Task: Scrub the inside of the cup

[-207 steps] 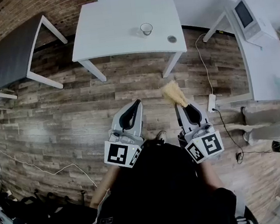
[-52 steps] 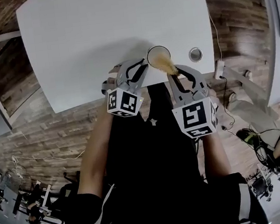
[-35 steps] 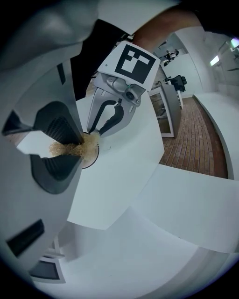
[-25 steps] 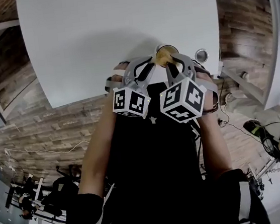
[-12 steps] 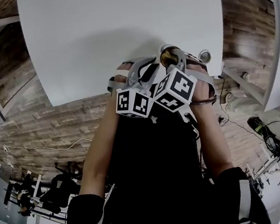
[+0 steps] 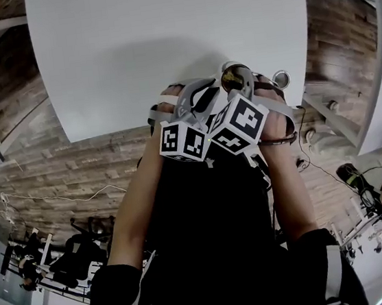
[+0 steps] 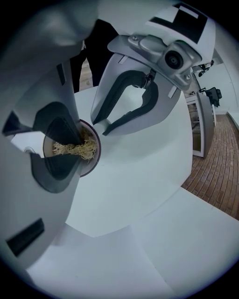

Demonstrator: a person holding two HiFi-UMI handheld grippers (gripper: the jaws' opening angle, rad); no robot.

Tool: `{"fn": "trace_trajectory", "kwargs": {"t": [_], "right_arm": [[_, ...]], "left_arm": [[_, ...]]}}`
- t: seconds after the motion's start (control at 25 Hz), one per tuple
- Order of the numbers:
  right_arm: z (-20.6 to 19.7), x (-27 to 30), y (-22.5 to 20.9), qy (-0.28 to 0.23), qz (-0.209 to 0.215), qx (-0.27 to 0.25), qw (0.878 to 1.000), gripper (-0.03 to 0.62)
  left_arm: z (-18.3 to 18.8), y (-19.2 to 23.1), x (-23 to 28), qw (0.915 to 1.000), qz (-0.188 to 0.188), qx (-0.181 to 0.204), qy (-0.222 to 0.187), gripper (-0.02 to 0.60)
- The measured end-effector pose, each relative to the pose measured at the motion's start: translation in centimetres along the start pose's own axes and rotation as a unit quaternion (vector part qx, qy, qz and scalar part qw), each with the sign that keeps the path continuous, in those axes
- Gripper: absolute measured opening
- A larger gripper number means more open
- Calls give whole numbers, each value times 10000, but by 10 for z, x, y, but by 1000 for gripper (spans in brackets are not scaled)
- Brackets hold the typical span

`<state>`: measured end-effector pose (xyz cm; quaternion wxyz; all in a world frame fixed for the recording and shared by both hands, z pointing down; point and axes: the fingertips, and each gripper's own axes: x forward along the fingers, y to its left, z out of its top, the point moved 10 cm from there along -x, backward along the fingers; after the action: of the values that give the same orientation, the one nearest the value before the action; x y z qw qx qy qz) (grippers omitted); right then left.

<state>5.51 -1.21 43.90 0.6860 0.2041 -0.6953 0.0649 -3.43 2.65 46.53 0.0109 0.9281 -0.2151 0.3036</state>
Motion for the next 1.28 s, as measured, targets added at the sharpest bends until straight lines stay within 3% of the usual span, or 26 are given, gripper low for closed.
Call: {"fn": "trace_trajectory", "kwargs": {"t": [0.44, 0.96, 1.28], "right_arm": [[-11, -56, -5, -319, 445, 132, 9984, 38], [1, -3, 1, 49, 262, -71, 9996, 38], [-1, -2, -2, 61, 210, 490, 9986, 38]], "left_arm": [[0, 0, -1, 9999, 32, -117, 16, 66], [0, -2, -2, 10000, 29, -35, 28, 66], [1, -6, -2, 9998, 58, -210, 29, 65]]}}
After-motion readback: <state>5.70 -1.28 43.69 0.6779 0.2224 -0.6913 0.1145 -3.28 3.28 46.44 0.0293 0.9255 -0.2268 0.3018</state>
